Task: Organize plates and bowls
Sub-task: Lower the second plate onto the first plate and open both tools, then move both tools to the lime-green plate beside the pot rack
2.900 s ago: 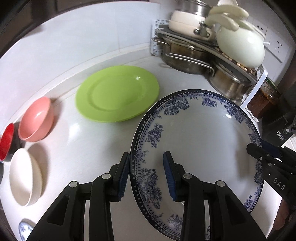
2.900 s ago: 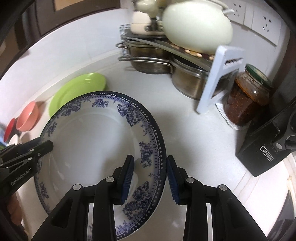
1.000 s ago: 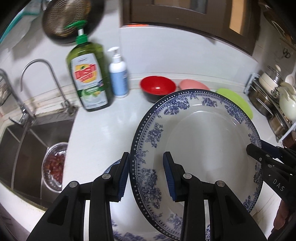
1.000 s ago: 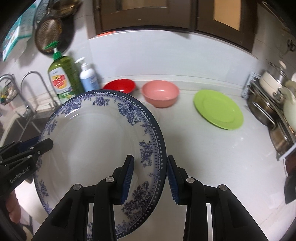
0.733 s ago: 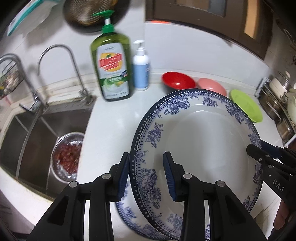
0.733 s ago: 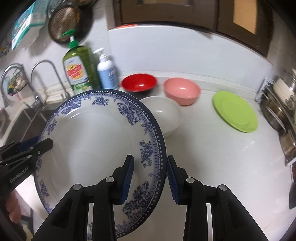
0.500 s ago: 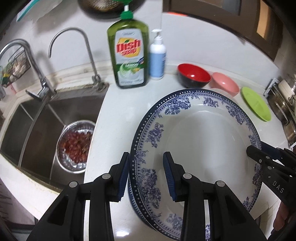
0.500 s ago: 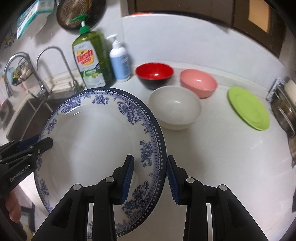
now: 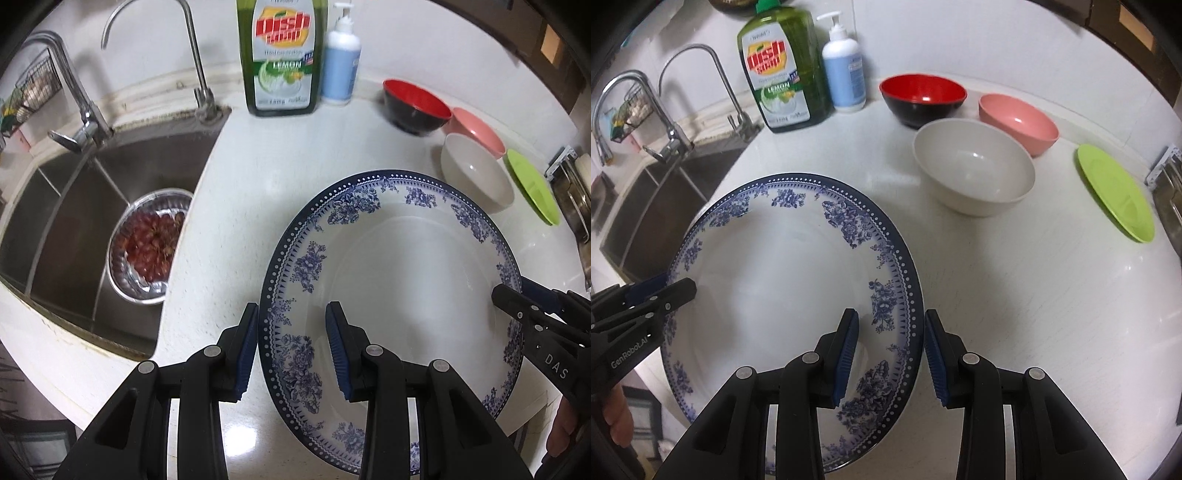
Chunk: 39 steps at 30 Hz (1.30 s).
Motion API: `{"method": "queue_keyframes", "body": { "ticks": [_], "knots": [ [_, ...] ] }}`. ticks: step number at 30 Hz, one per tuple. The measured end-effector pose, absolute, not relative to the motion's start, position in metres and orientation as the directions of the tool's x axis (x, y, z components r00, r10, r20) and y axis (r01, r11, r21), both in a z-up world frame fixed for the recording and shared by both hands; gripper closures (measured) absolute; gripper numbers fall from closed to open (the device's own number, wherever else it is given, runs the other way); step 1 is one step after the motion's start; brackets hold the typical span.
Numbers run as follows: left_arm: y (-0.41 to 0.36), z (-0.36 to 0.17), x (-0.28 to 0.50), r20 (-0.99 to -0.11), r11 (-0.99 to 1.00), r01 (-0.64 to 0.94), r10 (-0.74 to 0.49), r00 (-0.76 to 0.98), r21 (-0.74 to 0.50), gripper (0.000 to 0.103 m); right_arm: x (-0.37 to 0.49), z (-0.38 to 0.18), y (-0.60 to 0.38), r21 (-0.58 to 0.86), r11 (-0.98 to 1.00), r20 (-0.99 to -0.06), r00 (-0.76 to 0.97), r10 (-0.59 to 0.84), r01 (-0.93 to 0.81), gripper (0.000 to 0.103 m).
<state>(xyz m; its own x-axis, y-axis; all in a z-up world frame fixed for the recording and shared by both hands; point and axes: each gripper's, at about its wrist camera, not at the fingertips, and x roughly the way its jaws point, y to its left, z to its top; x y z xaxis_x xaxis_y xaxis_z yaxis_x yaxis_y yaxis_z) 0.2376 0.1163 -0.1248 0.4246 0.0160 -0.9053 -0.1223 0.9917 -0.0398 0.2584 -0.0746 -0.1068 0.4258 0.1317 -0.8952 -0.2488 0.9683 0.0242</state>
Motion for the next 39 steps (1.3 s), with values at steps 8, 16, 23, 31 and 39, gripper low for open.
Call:
{"method": "queue_keyframes", "body": {
  "ticks": [8, 16, 23, 31, 39],
  "knots": [
    [0.119, -0.144, 0.245, -0.928, 0.991, -0.129, 0.012, 0.372, -0.039, 0.067, 0.262, -0.131, -0.074, 0.028, 0.969, -0.918, 0.376, 0.122, -0.246, 0.066],
    [0.118, -0.154, 0.25, -0.939, 0.991, -0.132, 0.015, 0.344, -0.032, 0.066, 0.267, -0.14, -0.072, 0.019, 0.968, -0.927, 0.358, 0.111, -0.251, 0.066],
    [0.119, -0.158, 0.251, -0.943, 0.99, -0.136, 0.013, 0.331, -0.034, 0.066, 0.268, -0.142, -0.07, 0.002, 0.964, -0.929, 0.357, 0.101, -0.268, 0.066],
    [0.119, -0.162, 0.252, -0.947, 0.99, -0.137, 0.012, 0.321, -0.034, 0.067, 0.268, -0.143, -0.066, -0.011, 0.961, -0.929, 0.358, 0.093, -0.278, 0.065],
    [0.118, -0.158, 0.248, -0.937, 0.99, -0.142, 0.044, 0.345, -0.006, 0.059, 0.268, -0.141, -0.068, -0.013, 0.961, -0.925, 0.368, 0.093, -0.277, 0.052]
  ]
}}
